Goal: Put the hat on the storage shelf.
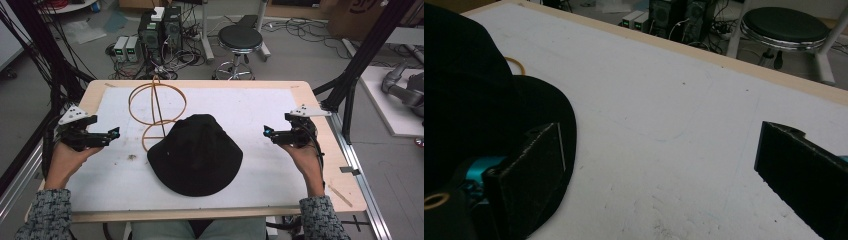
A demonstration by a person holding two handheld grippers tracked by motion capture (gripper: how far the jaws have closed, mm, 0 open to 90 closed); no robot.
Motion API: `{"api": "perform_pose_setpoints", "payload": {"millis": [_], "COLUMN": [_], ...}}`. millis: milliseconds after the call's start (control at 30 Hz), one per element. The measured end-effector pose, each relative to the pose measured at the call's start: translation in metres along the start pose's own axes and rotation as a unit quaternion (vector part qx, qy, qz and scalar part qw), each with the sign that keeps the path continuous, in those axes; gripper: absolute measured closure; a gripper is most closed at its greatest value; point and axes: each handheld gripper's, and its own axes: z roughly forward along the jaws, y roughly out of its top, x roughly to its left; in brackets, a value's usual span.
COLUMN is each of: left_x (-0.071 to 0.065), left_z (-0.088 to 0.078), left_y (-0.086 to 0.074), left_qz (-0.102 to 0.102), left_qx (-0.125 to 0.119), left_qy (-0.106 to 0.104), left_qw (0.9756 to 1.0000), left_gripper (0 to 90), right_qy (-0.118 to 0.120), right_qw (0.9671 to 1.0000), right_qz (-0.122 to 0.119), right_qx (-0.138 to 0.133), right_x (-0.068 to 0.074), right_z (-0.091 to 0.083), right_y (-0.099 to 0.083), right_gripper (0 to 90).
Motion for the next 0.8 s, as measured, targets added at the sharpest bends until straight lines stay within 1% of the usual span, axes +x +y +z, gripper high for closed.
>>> {"api": "perform_pose_setpoints", "payload": {"millis": [67, 133, 200, 300, 333, 400, 500, 567, 733, 800], "left_x": [-0.0008, -0.0004, 0.001, 0.002, 0.0024, 0.0026, 0.0024, 0.0024, 0.0046, 0.0047], "left_z": [0.0006, -0.0003, -0.0026, -0.003, -0.0026, -0.0017, -0.0003, -0.0013, -0.0041, -0.004], "left_y": [-0.0001, -0.0003, 0.0007, 0.0021, 0.0023, 0.0025, 0.0034, 0.0029, 0.002, 0.0017], "left_qz": [0.003, 0.0, 0.0, -0.003, -0.003, -0.002, 0.002, 0.003, -0.002, -0.001], "left_qx": [0.004, 0.003, -0.002, -0.005, -0.004, -0.003, -0.002, 0.0, -0.003, -0.001], "left_qy": [0.0, -0.002, -0.004, 0.001, 0.001, -0.001, 0.003, 0.003, 0.006, 0.007], "left_qw": [1.0, 1.0, 1.0, 1.0, 1.0, 1.0, 1.0, 1.0, 1.0, 1.0], "left_gripper": [5.6, 5.7, 9.6, 9.7, 9.7, 9.7, 9.7, 9.7, 9.7, 9.7], "right_qy": [0.0, 0.0, 0.0, 0.001, 0.004, 0.0, 0.001, 0.004, 0.013, 0.015], "right_qw": [1.0, 1.0, 1.0, 1.0, 1.0, 1.0, 1.0, 1.0, 0.9999, 0.9998], "right_qz": [0.003, 0.006, 0.007, 0.003, 0.004, 0.001, 0.004, 0.006, 0.001, -0.006], "right_qx": [-0.002, -0.003, -0.002, 0.001, 0.003, 0.006, -0.005, -0.007, -0.005, -0.006], "right_x": [-0.0009, -0.0013, -0.0007, 0.0004, 0.0009, 0.0015, 0.0014, 0.0015, 0.0045, 0.0065], "right_z": [-0.0009, -0.0013, -0.0013, -0.0018, -0.0023, -0.0039, -0.0064, -0.0065, -0.0029, -0.0018], "right_y": [0.0, 0.0, 0.0, -0.0005, -0.0007, -0.0014, -0.0006, 0.0001, 0.002, 0.003], "right_gripper": [5.4, 5.4, 5.4, 5.4, 5.4, 5.4, 5.4, 5.4, 5.4, 5.4]}}
